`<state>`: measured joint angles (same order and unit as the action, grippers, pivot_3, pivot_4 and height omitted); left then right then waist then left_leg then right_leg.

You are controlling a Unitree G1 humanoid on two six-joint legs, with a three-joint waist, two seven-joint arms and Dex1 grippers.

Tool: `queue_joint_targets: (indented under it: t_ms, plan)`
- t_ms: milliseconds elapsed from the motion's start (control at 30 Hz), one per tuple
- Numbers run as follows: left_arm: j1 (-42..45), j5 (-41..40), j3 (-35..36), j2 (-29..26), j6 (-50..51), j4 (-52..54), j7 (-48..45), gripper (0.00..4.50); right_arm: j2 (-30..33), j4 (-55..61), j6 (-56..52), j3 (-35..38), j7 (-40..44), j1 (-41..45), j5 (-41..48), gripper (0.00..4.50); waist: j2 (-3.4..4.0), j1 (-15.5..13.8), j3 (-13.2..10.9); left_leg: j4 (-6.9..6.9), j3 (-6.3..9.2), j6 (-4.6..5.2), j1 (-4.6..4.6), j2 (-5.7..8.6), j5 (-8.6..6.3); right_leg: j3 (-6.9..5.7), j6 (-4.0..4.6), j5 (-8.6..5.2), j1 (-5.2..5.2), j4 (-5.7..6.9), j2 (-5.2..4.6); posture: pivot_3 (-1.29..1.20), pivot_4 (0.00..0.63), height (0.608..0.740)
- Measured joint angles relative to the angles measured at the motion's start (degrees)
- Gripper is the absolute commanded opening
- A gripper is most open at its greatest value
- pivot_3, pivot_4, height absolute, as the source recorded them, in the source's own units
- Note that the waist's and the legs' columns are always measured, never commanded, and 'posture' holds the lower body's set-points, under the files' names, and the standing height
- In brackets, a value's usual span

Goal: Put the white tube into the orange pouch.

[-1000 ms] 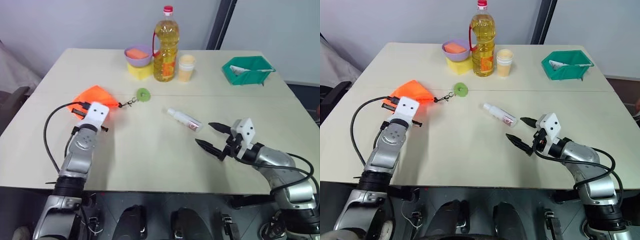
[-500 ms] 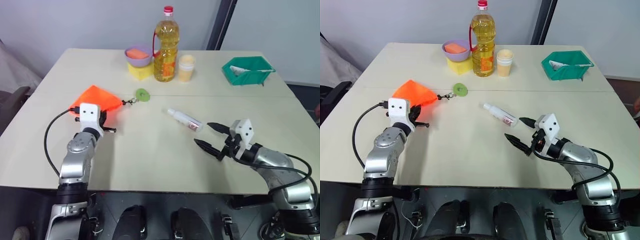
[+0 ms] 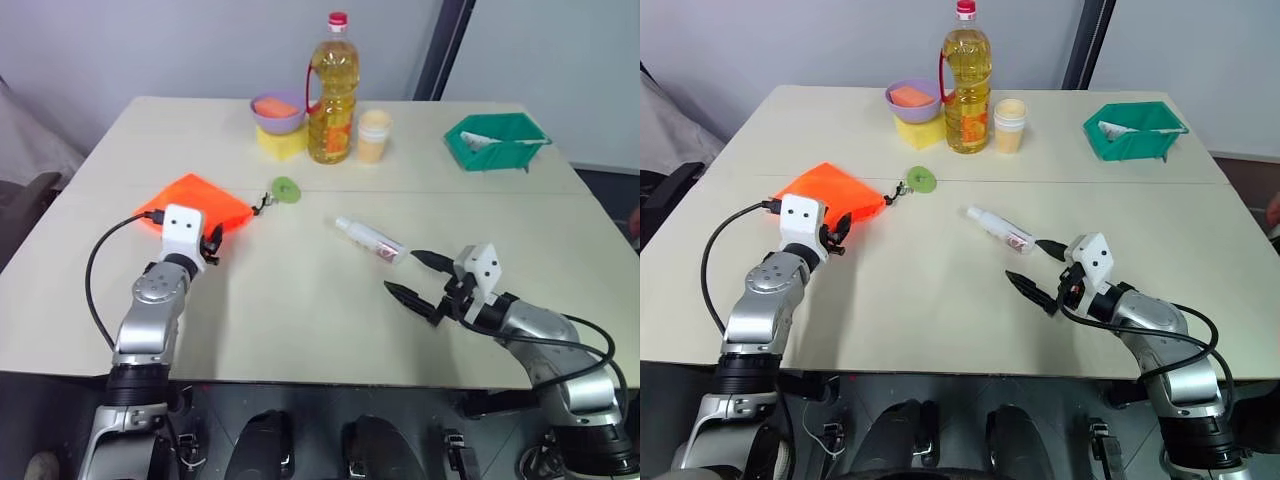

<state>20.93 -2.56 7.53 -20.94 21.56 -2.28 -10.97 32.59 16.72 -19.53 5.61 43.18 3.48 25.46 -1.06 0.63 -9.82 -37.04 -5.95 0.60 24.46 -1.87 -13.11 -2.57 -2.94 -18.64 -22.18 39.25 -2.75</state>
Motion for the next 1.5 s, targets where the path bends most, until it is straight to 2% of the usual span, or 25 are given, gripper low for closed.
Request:
queue_joint_targets:
  t_ms: [100, 200, 467, 867, 1100, 1500]
  plan:
    - [0.01, 2.07, -0.36, -1.1, -0.94, -0.01, 0.77, 1.53, 0.0, 0.08, 0.0, 0.0, -0.01, 0.0, 0.0, 4.5, 0.0, -0.01, 0.0, 0.0, 0.0, 0.0, 0.0, 0.0, 0.0, 0.0, 0.0, 0.0, 0.0, 0.0, 0.0, 0.0, 0.15, 0.737]
    - [0.08, 3.79, -0.5, -2.09, -1.12, -0.37, 1.83, 0.08, 0.0, 0.07, -0.01, -0.01, -0.01, 0.05, 0.0, 4.5, 0.0, -0.04, 0.0, 0.0, 0.0, 0.0, 0.0, 0.0, 0.0, 0.0, 0.0, 0.0, 0.01, 0.0, 0.0, 0.0, 0.15, 0.737]
    - [0.11, 4.62, -0.08, -2.32, -0.81, -1.67, 3.27, 0.03, 0.0, 0.08, -0.01, -0.05, -0.04, 0.39, 0.0, 4.5, 0.0, -0.05, 0.0, 0.0, 0.01, 0.0, 0.0, 0.0, 0.0, 0.0, 0.0, 0.0, 0.0, 0.0, 0.0, 0.0, 0.15, 0.737]
    - [0.84, 3.74, -1.66, -2.07, -0.47, -1.77, -0.42, 0.03, -0.01, 0.08, 0.73, -0.05, -0.1, 0.39, -0.38, 4.5, 0.0, -0.06, 0.0, -0.01, 0.0, 0.0, 0.0, 0.0, 0.0, 0.0, 0.0, 0.0, 0.01, 0.0, 0.0, 0.0, 0.15, 0.737]
    - [1.27, -2.05, -2.56, -0.29, -0.34, 2.77, -7.56, 0.03, -0.01, 0.08, 1.12, -0.05, -0.07, 0.67, -0.42, 4.5, 0.0, -0.05, 0.0, -0.02, 0.0, 0.0, 0.0, 0.0, 0.0, 0.0, 0.0, 0.0, 0.02, 0.01, 0.0, 0.0, 0.15, 0.737]
    - [2.21, -5.43, -12.5, 4.93, 6.72, 10.48, -14.17, 0.03, 0.0, 0.07, 1.12, -0.19, -0.04, 1.52, -0.44, 4.5, 0.0, -0.13, 0.0, -0.05, 0.0, 0.01, 0.0, 0.01, 0.0, 0.0, 0.0, 0.0, 0.04, 0.01, 0.03, 0.0, 0.15, 0.737]
